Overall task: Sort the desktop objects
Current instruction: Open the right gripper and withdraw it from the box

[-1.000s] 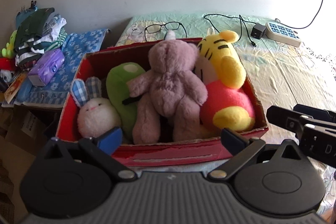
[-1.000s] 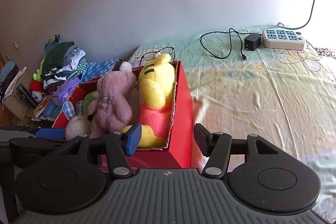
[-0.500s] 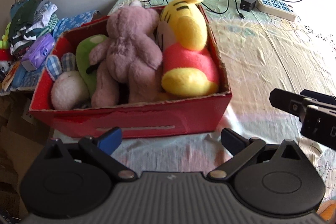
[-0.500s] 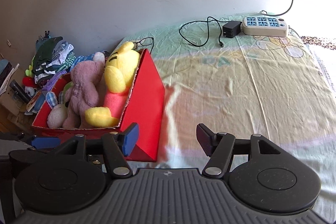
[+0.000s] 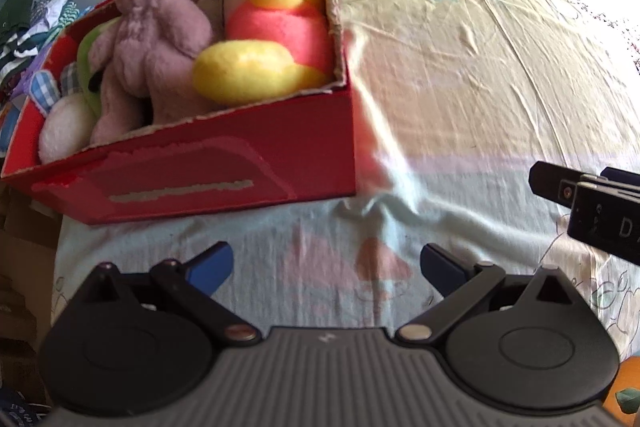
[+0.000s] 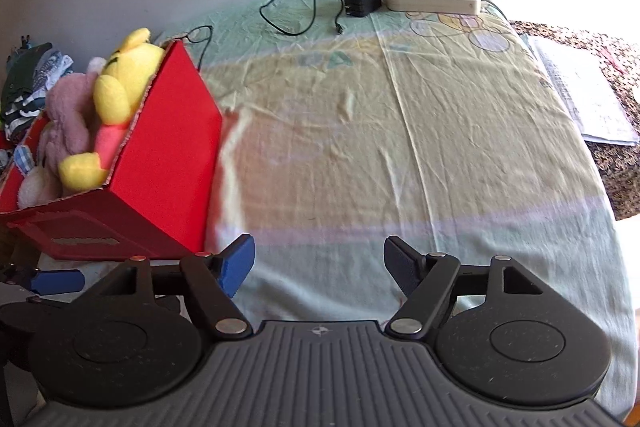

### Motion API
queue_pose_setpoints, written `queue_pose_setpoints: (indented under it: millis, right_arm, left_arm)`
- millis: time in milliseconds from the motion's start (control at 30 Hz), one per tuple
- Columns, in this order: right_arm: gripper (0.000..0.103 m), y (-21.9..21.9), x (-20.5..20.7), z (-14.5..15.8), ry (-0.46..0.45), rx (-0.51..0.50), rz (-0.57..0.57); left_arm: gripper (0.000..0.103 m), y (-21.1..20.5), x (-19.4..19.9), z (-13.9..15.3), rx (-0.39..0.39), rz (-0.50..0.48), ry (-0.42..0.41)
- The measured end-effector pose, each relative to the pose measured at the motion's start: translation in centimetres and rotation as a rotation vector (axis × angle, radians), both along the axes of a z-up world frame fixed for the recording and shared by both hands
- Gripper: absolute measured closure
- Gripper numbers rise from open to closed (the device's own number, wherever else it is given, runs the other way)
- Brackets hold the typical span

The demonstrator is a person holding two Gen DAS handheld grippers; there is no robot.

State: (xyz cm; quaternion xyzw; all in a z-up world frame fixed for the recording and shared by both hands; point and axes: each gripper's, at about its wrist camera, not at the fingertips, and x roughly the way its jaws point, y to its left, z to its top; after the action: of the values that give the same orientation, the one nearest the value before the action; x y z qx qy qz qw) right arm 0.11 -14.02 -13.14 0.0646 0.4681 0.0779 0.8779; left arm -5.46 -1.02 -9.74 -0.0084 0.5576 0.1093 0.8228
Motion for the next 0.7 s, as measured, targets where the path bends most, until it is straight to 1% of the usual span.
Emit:
queue_pose_setpoints:
  millis: [167, 367, 533, 700]
  right_arm:
    - [0.026, -0.6, 0.4, -1.1, 0.070, -0.078, -0.022]
    - [0.024, -1.2, 0.4, -1.5, 0.096, -0.127, -0.038]
    - [0.024, -1.6, 0.9, -1.7, 0.119, -0.148, -0.044]
    - [0.024, -1.8, 1.5, -1.7, 0.126, -0.149, -0.048]
  left_arm:
    - [0.003, -0.9, 0.3, -1.4, 0.005, -0.010, 0.034]
    - [0.003, -1.8, 0.8, -2.4, 0.011, -0.018, 0.052]
    - [0.003, -2.5, 1.3, -2.5, 0.017, -0.023, 0.056]
    - [0.003, -2.7, 1.8, -2.4, 0.019, -0.019, 0.063]
